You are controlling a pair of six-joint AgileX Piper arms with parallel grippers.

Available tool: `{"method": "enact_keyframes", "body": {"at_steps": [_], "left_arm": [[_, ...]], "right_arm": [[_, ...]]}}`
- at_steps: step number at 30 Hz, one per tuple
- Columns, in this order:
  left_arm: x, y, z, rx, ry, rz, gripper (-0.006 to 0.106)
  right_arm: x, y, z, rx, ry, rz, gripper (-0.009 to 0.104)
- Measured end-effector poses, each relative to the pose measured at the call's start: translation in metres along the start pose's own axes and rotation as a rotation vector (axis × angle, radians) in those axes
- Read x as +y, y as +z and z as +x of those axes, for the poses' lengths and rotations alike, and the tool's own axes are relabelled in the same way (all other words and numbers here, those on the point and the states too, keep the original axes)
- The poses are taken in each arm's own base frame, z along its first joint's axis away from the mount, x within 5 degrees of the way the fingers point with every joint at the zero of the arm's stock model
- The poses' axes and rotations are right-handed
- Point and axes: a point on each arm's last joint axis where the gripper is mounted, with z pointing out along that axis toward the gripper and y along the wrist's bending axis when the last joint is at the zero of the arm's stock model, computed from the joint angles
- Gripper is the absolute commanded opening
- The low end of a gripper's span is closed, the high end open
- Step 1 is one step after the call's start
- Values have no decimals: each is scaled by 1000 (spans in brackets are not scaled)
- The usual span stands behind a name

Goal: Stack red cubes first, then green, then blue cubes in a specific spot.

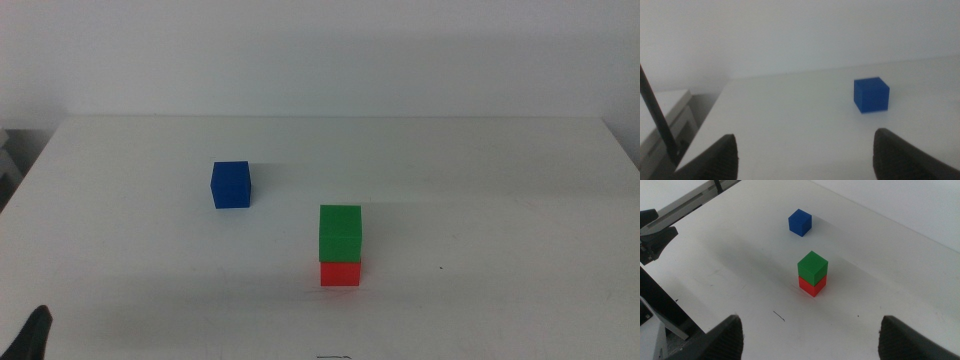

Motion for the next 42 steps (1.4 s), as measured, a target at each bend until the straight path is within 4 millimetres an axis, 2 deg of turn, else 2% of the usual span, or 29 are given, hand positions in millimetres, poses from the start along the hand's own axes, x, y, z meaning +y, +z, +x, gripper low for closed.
{"method": "enact_keyframes", "body": {"at_steps": [2, 5, 10, 15, 21, 29, 32, 36, 42], "left_arm": [[0, 0, -4, 31, 0, 1, 91], [2, 4, -25, 107, 0, 4, 91], [7, 20, -88, 204, -18, 12, 91], [5, 38, -128, 340, -109, 54, 91], [0, 46, -137, 549, -165, 107, 91], [0, 51, -144, 584, -212, 101, 91], [1, 63, -159, 647, -215, 103, 91], [4, 90, -177, 710, -182, 96, 91], [5, 129, -189, 727, -169, 93, 91]], "right_arm": [[0, 0, 0, 0, 0, 0, 94], [0, 0, 0, 0, 0, 1, 94], [0, 0, 0, 0, -1, 3, 94], [0, 0, 0, 0, -1, 3, 94], [0, 0, 0, 0, -1, 3, 94], [0, 0, 0, 0, -1, 3, 94], [0, 0, 0, 0, -1, 3, 94], [0, 0, 0, 0, -1, 3, 94], [0, 0, 0, 0, -1, 3, 94]]}}
